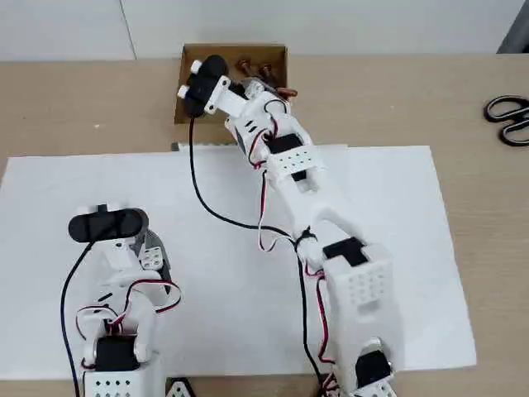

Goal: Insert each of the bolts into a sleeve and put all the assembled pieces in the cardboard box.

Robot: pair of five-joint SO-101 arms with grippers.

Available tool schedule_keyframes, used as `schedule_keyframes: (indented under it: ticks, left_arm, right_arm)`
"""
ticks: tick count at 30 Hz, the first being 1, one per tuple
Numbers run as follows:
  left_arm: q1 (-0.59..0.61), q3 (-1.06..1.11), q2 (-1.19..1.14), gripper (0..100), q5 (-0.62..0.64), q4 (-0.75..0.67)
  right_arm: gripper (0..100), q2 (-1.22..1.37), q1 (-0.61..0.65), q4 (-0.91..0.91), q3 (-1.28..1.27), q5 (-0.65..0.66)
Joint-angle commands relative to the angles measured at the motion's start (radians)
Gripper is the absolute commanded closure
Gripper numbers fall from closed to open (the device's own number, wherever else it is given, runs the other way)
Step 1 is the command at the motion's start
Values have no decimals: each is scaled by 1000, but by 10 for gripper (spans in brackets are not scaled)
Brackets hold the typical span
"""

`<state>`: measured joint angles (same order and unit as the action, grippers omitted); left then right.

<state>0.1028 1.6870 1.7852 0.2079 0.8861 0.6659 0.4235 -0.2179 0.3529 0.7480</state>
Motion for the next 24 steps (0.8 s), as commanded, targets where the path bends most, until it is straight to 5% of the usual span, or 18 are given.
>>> schedule_keyframes:
  ticks: [1,5,14,20,24]
  left_arm:
    - [-6,-5,8,994,3,-21]
    - [-6,-5,8,994,3,-21]
    - [-6,-5,8,994,3,-21]
    - [-6,-5,8,994,3,-21]
    - [-2,-5,8,994,6,-21]
  right_arm:
    - [864,36,5,24,149,32]
    - [788,53,7,22,155,48]
    - [853,45,-2,24,199,49]
    - [998,19,-13,21,255,49]
    - [997,-62,-13,-127,256,41]
